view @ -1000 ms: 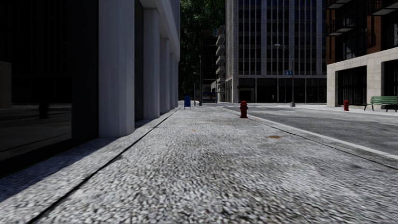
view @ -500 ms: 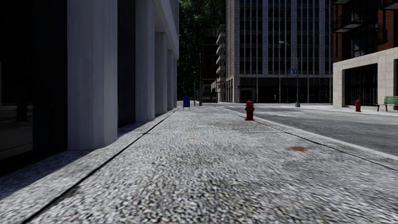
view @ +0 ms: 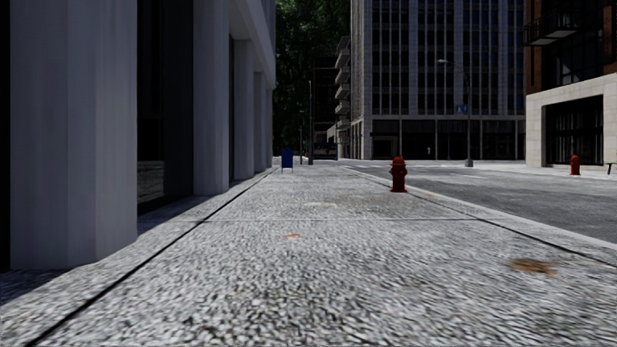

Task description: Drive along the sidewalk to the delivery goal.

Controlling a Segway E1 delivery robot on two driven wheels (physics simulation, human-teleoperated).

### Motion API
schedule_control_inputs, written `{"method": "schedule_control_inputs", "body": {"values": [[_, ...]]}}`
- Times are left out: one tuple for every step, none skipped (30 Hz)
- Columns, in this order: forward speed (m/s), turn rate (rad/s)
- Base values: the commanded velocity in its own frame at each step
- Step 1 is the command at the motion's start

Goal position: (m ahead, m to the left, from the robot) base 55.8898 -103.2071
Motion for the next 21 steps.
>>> {"method": "schedule_control_inputs", "body": {"values": [[2.0,0.0],[2.0,0.0],[2.0,0.0],[2.0,0.0],[2.0,0.0],[2.0,0.0],[2.0,0.0],[2.0,0.0],[2.0,0.0],[2.0,0.0],[2.0,0.0],[2.0,0.0],[2.0,0.0],[2.0,0.0],[2.0,0.0],[2.0,0.0],[2.0,0.0],[2.0,0.0],[2.0,0.0],[2.0,0.0],[2.0,0.0]]}}
